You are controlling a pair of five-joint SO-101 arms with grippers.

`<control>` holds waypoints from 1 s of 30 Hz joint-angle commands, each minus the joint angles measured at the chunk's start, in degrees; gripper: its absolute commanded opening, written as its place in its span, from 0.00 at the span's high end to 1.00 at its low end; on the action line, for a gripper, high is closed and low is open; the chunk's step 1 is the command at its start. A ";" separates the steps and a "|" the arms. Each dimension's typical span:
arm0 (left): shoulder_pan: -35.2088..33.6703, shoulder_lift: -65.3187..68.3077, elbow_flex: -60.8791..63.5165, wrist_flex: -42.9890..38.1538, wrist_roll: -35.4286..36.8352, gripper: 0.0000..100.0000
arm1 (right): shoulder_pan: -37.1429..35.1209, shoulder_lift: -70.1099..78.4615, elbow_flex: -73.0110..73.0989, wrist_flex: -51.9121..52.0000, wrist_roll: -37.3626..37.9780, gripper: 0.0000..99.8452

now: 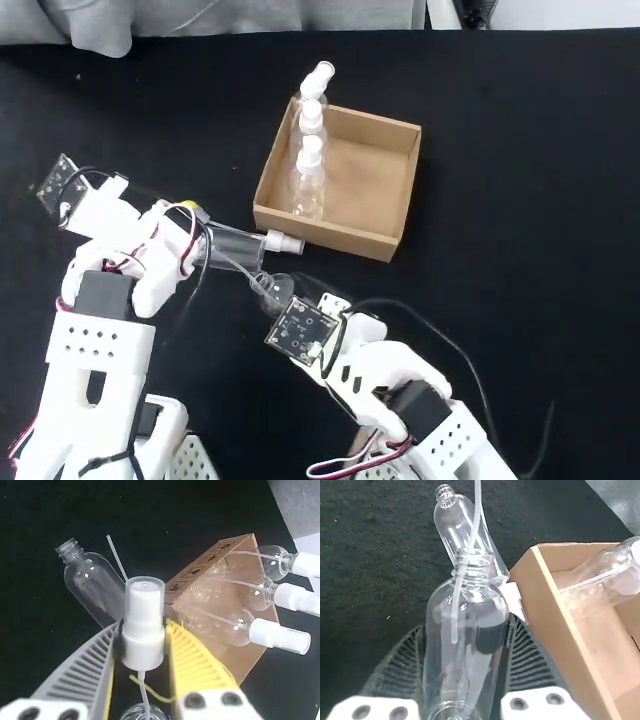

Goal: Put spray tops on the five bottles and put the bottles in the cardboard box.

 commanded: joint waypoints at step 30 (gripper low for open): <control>15.43 -1.23 5.85 -4.40 -3.43 0.97 | -0.70 -9.63 -0.40 -1.49 -7.30 0.98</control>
